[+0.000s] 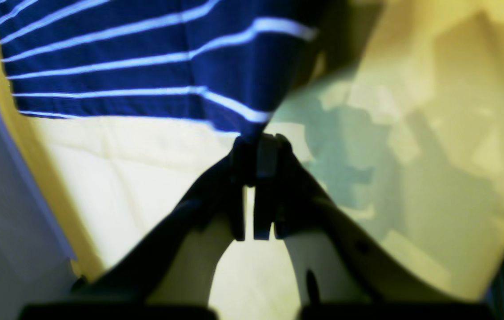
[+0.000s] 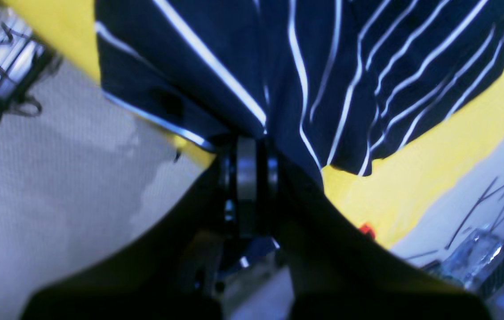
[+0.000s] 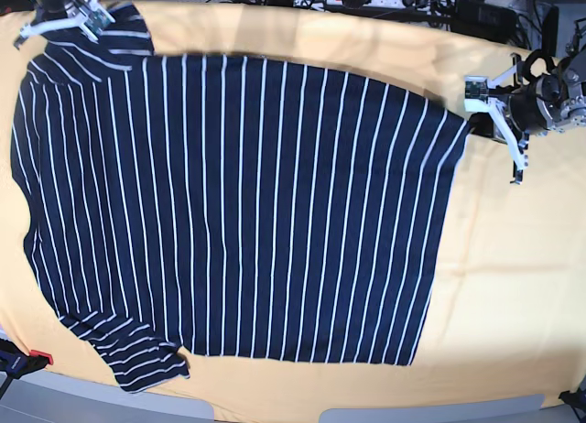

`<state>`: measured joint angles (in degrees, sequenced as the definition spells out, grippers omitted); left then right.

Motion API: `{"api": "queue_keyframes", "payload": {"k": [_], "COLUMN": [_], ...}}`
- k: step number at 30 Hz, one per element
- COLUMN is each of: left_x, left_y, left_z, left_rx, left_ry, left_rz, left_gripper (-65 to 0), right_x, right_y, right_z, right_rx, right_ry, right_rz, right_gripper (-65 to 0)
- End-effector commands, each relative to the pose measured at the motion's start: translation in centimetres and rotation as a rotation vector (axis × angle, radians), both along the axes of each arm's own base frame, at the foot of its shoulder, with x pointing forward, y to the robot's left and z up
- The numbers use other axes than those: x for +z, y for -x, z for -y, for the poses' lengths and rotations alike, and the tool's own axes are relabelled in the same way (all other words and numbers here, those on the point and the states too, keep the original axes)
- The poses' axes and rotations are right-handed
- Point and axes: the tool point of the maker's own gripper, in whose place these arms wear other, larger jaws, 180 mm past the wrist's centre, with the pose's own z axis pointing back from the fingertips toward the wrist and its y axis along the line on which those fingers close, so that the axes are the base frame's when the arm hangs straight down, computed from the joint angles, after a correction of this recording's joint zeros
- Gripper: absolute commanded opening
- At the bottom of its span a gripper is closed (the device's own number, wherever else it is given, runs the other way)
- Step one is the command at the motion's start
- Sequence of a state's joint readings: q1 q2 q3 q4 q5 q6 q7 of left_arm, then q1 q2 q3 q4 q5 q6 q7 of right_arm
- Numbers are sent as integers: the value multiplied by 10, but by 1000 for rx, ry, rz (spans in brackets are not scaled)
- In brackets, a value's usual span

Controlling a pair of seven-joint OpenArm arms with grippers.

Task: Fold the T-shirt properly
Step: 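Lift the grasped shirt edge with both grippers and pull toward the arms, then fold the held edge over onto the shirt body with both grippers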

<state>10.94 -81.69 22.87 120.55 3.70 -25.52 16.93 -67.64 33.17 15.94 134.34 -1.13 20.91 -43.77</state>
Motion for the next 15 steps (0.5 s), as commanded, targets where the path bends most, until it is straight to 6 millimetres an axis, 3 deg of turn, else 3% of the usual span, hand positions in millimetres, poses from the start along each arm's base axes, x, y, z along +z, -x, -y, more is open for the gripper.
{"api": "queue_keyframes", "payload": {"k": [1,6,15], "left_x": [7,8,9], "left_y": [3,38,57], "left_z": [-3,-8,-16], "left_rx": [-22,-96,-2], "left_ry": [-18,-62,-72], "left_rz": [-21,-210,-344], "left_gripper": [-650,-650,-650], "right_x": [4,2,-2], "right_y": [4,18,27], "right_z": [5,2,-6], "right_rx": [2,23,30], "right_ry": [23,11,-35], "right_rz": [-9,-61,-109], "right_gripper": [-650,-650,-650]}}
